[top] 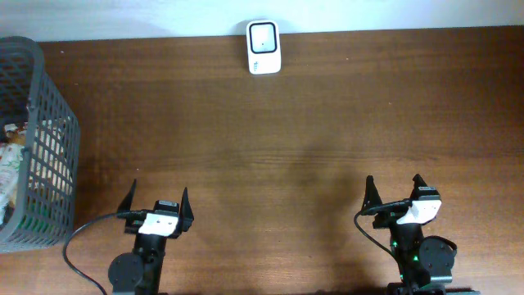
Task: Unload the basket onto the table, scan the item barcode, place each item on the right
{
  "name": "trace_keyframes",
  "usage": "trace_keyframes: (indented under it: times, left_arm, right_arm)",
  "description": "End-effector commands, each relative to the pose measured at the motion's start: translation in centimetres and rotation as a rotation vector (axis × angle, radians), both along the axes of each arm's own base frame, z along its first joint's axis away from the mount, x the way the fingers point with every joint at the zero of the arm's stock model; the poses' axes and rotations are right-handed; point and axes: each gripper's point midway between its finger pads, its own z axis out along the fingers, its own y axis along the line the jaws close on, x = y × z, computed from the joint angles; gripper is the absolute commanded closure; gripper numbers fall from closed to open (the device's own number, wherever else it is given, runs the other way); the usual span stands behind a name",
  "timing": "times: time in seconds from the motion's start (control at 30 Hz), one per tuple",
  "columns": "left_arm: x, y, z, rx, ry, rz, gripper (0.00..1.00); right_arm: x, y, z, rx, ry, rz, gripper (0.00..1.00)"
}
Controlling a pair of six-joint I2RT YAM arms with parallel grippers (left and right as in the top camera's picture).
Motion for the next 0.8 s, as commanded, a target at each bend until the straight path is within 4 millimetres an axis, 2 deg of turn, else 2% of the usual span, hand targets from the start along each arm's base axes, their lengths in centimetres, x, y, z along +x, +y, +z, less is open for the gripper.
trace_keyframes:
  times: [0.0,0.23,0.47,0.53,0.77]
  left_arm:
    - [0.0,-0.3,1.0,-0.037,-0.001,-0.018,0.01]
    - [0.7,-0.4,2.2,-0.037,0.056,-0.021,0.01]
    - [2.4,-1.3,6.0,-0.042,0.112,-0.067,0.01]
    - [3.4,-1.5,7.3,-0.044,0.166,-0.082,0.01]
    - [7.3,-2.0,9.2,-0.056,0.352,-0.103,0.01]
  right_arm:
    - [0.0,0.3,-0.2,0.007,0.0,0.013,0.02]
    - [0.0,0.3,-0.2,0.007,0.0,0.013,0.01]
    - [0.0,0.3,-0.2,0.007,0.0,0.013,0.02]
    - [0.0,0.3,-0.2,0.007,0.001,0.013,0.02]
    - [0.0,0.3,-0.2,0.007,0.0,0.013,0.02]
